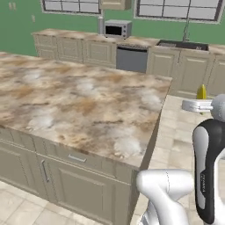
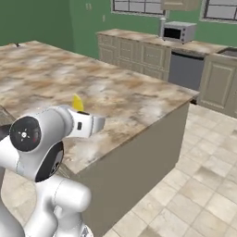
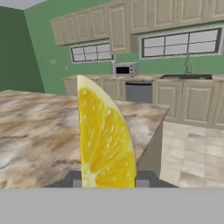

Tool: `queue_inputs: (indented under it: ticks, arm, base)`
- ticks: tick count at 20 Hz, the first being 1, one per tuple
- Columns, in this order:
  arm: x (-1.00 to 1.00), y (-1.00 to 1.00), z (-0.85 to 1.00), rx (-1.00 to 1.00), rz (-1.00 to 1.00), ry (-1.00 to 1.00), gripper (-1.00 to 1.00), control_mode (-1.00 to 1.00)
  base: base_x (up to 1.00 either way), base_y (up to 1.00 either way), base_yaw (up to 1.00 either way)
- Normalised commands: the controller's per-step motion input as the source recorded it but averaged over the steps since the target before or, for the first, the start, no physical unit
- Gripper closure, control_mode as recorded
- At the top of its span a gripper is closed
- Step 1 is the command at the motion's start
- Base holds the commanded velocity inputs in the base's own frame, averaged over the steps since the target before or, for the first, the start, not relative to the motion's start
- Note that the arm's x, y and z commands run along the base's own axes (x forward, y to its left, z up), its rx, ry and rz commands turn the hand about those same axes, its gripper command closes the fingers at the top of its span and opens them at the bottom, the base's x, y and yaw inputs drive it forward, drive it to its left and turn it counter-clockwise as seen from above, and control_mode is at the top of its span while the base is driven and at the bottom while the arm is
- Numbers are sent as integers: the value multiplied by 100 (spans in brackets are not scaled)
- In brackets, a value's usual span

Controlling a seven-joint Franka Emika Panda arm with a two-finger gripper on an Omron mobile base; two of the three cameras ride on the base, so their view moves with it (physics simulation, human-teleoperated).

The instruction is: Take the lemon wedge from the fridge and place it on the plate with fish on the dining counter.

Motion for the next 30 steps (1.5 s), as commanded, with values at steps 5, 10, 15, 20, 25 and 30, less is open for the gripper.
queue_inputs:
  ticks: [5,10,15,20,25,30]
  arm:
    - [0,0,0,0,0,0,100,100]
    - [0,0,0,0,0,0,100,100]
    - [0,0,0,0,0,0,100,100]
    - [0,0,0,0,0,0,100,100]
    - [0,0,0,0,0,0,100,100]
    - [0,0,0,0,0,0,100,100]
  base:
    - [81,-100,17]
    - [100,-100,6]
    - [98,-100,-8]
    - [3,-94,1]
    - [-83,-19,-30]
    - [69,-100,-40]
